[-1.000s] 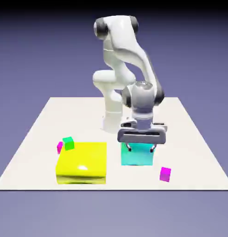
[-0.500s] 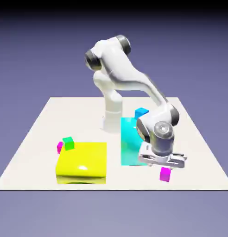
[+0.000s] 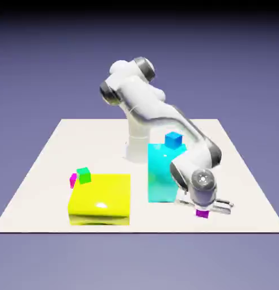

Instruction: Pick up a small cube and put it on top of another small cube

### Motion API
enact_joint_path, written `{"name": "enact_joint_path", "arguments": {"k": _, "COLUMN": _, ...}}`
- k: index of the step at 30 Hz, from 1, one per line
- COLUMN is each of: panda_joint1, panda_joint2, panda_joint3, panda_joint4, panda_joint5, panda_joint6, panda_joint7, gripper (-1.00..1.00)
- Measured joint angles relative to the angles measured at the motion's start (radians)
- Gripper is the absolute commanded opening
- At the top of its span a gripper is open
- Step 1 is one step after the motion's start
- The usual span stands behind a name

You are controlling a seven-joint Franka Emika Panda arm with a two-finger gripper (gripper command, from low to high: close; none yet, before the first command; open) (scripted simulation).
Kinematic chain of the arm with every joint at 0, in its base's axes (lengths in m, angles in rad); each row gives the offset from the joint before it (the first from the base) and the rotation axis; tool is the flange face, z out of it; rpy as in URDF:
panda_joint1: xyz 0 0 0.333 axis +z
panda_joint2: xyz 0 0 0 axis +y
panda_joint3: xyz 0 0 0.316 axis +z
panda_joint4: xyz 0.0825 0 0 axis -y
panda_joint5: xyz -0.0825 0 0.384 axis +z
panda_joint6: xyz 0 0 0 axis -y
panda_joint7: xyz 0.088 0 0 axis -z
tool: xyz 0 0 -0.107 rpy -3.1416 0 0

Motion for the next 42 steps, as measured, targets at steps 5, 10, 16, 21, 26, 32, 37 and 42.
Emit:
{"name": "enact_joint_path", "arguments": {"k": 5, "panda_joint1": 0.032, "panda_joint2": -0.118, "panda_joint3": -0.181, "panda_joint4": -0.057, "panda_joint5": 0.149, "panda_joint6": -0.035, "panda_joint7": -0.078, "gripper": -1.0}}
{"name": "enact_joint_path", "arguments": {"k": 10, "panda_joint1": 0.064, "panda_joint2": -0.235, "panda_joint3": -0.362, "panda_joint4": -0.115, "panda_joint5": 0.299, "panda_joint6": -0.07, "panda_joint7": -0.156, "gripper": -1.0}}
{"name": "enact_joint_path", "arguments": {"k": 16, "panda_joint1": 0.103, "panda_joint2": -0.376, "panda_joint3": -0.58, "panda_joint4": -0.184, "panda_joint5": 0.478, "panda_joint6": -0.112, "panda_joint7": -0.25, "gripper": -1.0}}
{"name": "enact_joint_path", "arguments": {"k": 21, "panda_joint1": 0.135, "panda_joint2": -0.494, "panda_joint3": -0.761, "panda_joint4": -0.241, "panda_joint5": 0.627, "panda_joint6": -0.147, "panda_joint7": -0.328, "gripper": -1.0}}
{"name": "enact_joint_path", "arguments": {"k": 26, "panda_joint1": 0.092, "panda_joint2": -0.578, "panda_joint3": -0.942, "panda_joint4": -0.321, "panda_joint5": 0.699, "panda_joint6": -0.14, "panda_joint7": -0.425, "gripper": -1.0}}
{"name": "enact_joint_path", "arguments": {"k": 32, "panda_joint1": -0.1, "panda_joint2": -0.616, "panda_joint3": -1.16, "panda_joint4": -0.459, "panda_joint5": 0.64, "panda_joint6": -0.051, "panda_joint7": -0.578, "gripper": -1.0}}
{"name": "enact_joint_path", "arguments": {"k": 37, "panda_joint1": -0.219, "panda_joint2": -0.57, "panda_joint3": -1.17, "panda_joint4": -0.498, "panda_joint5": 0.526, "panda_joint6": 0.015, "panda_joint7": -0.613, "gripper": -1.0}}
{"name": "enact_joint_path", "arguments": {"k": 42, "panda_joint1": -0.216, "panda_joint2": -0.471, "panda_joint3": -1.121, "panda_joint4": -0.573, "panda_joint5": 0.616, "panda_joint6": 0.17, "panda_joint7": -0.676, "gripper": 1.0}}
